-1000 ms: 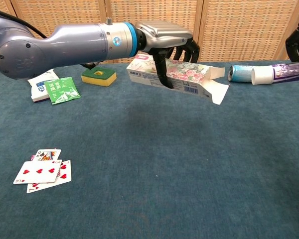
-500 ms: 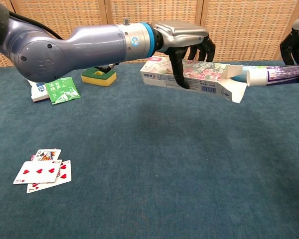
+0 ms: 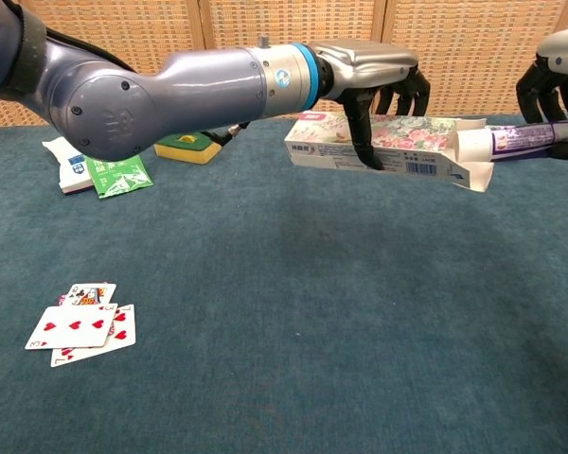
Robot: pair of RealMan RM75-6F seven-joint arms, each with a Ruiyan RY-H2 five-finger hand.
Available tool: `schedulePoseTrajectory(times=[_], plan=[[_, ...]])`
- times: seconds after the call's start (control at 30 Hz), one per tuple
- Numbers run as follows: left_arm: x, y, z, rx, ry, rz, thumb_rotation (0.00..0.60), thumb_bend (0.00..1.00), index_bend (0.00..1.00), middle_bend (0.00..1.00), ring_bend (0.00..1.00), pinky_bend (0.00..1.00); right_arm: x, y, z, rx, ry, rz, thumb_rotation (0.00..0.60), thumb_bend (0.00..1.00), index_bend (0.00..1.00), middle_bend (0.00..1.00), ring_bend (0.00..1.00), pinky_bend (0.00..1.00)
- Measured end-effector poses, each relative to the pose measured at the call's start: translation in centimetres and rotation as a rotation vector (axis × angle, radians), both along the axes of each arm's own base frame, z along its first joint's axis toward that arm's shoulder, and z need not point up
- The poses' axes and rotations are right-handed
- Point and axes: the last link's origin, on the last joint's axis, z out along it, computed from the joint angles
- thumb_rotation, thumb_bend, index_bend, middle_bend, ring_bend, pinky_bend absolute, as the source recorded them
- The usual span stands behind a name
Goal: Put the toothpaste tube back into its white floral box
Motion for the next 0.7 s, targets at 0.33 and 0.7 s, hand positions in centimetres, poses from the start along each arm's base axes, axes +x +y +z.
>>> schedulePoseTrajectory(times=[0.33,0.7], plan=[[1.0,-0.7,-0.9,-0.052,-0.024,0.051,0.600,0.19,0.51,0.46,0.44,0.44,0.5,0.0,-0.1,-0.012,0.059,-0.017,0.600,0.55,0.56,0.64,0.48,0.48],[1.6,-0.6,-1.3,-0.046,-0.028,0.086,0.600,0.19,0.51,0.46,0.44,0.45,0.4,0.2,-0.7,-0.009,0.183,-0.059,0.600,0.56,0.56,0.65,0.48,0.48]])
